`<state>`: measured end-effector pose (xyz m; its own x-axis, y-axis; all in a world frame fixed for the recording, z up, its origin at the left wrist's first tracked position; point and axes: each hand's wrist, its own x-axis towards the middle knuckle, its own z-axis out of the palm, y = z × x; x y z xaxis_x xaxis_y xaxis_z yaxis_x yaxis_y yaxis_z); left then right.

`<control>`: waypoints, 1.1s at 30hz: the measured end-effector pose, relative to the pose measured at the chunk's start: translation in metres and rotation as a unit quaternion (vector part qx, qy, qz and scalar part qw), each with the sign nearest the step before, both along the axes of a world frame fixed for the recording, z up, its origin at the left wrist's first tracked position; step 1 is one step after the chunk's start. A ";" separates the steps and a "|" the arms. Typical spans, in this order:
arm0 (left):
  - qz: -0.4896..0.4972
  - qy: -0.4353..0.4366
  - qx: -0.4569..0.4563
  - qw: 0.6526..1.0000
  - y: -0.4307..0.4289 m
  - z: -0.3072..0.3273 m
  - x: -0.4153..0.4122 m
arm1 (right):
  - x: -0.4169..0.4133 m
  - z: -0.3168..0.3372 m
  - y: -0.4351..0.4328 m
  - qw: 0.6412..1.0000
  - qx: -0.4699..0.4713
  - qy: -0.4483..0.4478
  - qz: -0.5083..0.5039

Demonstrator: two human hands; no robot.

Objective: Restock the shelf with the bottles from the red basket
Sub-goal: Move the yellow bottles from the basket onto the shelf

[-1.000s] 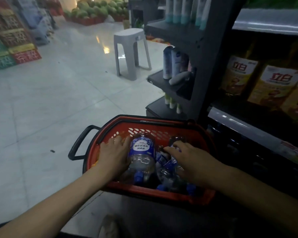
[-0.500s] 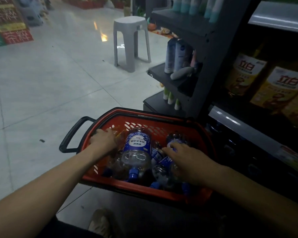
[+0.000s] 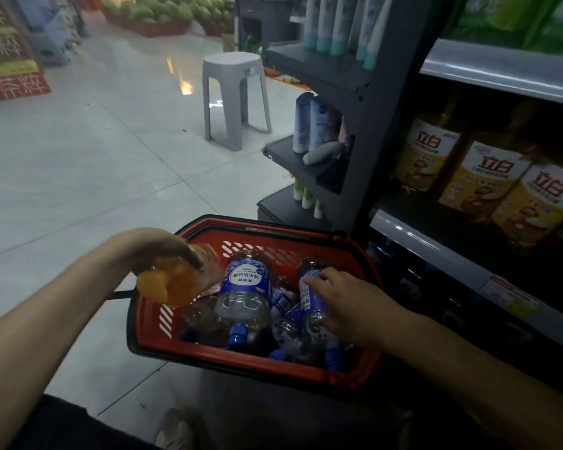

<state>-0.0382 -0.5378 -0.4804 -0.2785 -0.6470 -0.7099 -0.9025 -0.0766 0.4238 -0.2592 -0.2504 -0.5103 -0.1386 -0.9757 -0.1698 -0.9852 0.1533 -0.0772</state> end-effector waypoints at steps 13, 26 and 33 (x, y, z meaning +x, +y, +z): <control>0.203 0.295 0.262 0.896 0.098 0.065 -0.017 | 0.011 0.015 -0.017 0.978 -0.200 -0.057 -0.004; 0.141 0.387 0.294 0.862 0.132 0.074 -0.086 | -0.041 0.039 0.012 0.840 -0.210 -0.457 -0.204; 0.054 0.418 0.014 0.907 0.173 0.070 -0.118 | -0.050 0.042 0.032 0.790 -0.234 -0.505 -0.257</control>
<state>-0.1564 -0.3648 -0.4109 -0.6625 -0.6883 -0.2954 -0.2522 -0.1664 0.9533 -0.3093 -0.2180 -0.4681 -0.5618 -0.8230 -0.0843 -0.2013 0.2348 -0.9510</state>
